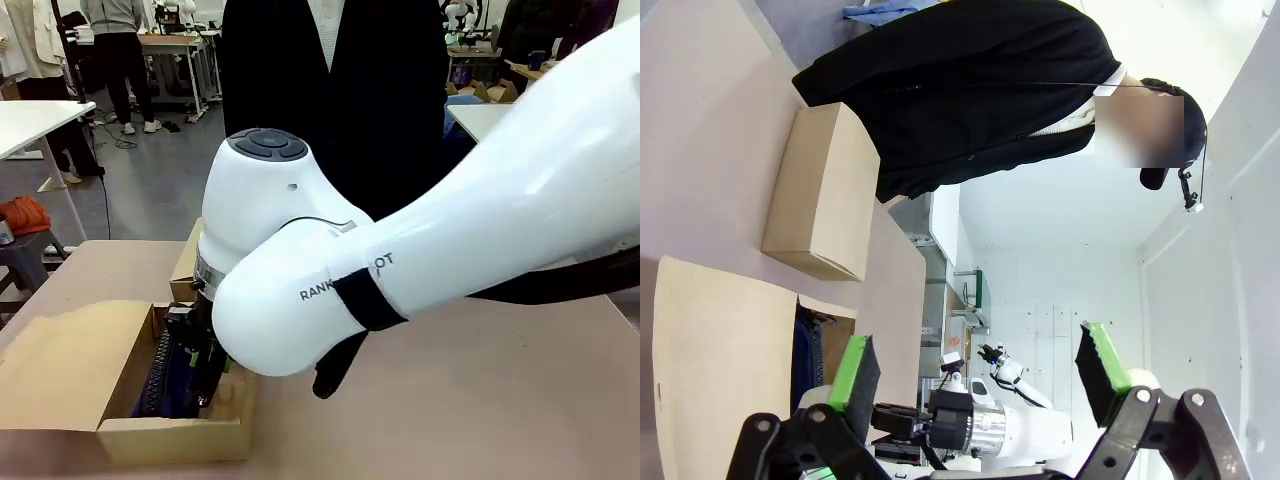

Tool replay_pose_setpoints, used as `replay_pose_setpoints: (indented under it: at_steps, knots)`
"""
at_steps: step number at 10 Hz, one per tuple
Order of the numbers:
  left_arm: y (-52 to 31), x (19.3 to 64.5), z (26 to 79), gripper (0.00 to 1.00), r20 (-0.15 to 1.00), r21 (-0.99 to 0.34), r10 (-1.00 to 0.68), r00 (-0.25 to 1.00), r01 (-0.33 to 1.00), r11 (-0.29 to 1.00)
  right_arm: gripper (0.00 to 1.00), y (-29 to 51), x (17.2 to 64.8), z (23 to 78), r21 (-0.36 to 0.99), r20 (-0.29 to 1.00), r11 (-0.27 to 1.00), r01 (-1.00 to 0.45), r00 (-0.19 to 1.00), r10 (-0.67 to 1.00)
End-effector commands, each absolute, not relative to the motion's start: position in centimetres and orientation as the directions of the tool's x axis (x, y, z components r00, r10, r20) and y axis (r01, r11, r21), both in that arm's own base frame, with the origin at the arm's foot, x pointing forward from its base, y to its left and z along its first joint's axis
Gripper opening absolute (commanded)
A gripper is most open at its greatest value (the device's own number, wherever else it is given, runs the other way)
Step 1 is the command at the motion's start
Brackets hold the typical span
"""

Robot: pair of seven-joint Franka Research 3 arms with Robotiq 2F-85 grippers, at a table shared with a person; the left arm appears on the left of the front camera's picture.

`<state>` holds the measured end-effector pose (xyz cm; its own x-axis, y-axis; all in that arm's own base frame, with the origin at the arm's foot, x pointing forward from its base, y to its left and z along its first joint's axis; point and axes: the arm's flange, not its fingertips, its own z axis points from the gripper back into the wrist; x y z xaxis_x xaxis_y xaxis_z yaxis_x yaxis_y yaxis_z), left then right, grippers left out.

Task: Place items inside the box.
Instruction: Pick up a Pencil pouch or Stapler and place it inside the Mailer Box closest to the robot.

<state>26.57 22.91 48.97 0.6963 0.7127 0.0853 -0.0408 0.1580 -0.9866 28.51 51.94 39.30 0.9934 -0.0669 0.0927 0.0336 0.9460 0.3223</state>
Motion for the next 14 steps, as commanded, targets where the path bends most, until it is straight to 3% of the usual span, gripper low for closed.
replay_pose_setpoints:
  at_steps: [1, 3, 4, 12, 14]
  knots:
    - [22.8, 26.5, 49.1, 1.0, 0.1, -0.988, 0.713, 0.694, -0.013, 0.152, 0.42, 53.5, 28.6, 39.1, 0.323, 0.088, 0.947, 0.0, 0.996, -0.03]
    - [22.8, 26.5, 49.1, 1.0, 0.1, -0.988, 0.713, 0.694, -0.013, 0.152, 0.47, 53.4, 28.6, 38.8, 0.316, 0.094, 0.949, 0.006, 0.995, -0.037]
    - [22.8, 26.5, 49.1, 1.0, 0.1, -0.988, 0.713, 0.694, -0.013, 0.152, 1.0, 53.4, 28.6, 38.8, 0.312, 0.1, 0.95, 0.005, 0.994, -0.038]
    - [22.8, 26.5, 49.1, 1.0, 0.1, -0.988, 0.713, 0.694, -0.013, 0.152, 1.0, 52.0, 28.9, 39.2, 0.319, 0.113, 0.947, 0.024, 0.992, -0.063]
    - [22.8, 26.5, 49.1, 1.0, 0.1, -0.988, 0.713, 0.694, -0.013, 0.152, 1.0, 46.3, 29.6, 43.1, 0.427, 0.07, 0.902, 0.056, 0.993, -0.095]
